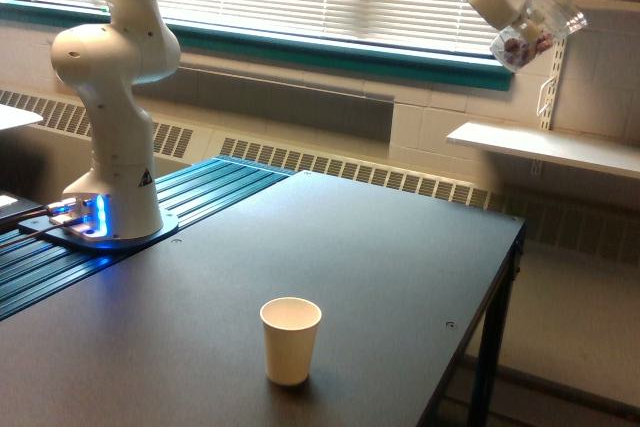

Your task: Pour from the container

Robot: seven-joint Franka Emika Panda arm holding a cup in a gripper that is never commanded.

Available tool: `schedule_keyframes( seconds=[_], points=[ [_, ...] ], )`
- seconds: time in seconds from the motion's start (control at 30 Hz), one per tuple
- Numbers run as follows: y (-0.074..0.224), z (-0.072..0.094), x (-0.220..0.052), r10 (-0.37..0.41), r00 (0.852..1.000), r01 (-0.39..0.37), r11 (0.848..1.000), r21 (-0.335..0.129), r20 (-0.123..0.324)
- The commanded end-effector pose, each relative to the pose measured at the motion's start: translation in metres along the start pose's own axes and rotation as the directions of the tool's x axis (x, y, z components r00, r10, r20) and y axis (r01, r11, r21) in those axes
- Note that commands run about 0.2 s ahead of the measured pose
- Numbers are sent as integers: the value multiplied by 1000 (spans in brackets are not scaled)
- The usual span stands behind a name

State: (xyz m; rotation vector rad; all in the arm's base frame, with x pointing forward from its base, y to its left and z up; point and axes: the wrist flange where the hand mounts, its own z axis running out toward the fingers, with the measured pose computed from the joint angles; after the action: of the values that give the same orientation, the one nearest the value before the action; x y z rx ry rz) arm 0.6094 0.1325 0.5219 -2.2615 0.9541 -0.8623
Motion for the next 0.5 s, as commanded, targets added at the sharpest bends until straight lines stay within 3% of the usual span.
schedule_keyframes(
  seconds=[0.03, 0.13, 0.2, 0.27, 0.43, 0.5],
  points=[
    [-16, 9, -43, -48, 995, 54, 996, -64, 87],
    [-7, 14, -45, -63, 994, 75, 988, -133, 91],
    [-1, 15, -40, -10, 996, 23, 990, -139, 88],
    [9, 13, -39, -76, 995, 86, 981, -172, 65],
    [37, 2, -48, -144, 989, 151, 958, -243, 45],
    [44, -9, -49, -137, 990, 140, 957, -254, 31]
  ],
)
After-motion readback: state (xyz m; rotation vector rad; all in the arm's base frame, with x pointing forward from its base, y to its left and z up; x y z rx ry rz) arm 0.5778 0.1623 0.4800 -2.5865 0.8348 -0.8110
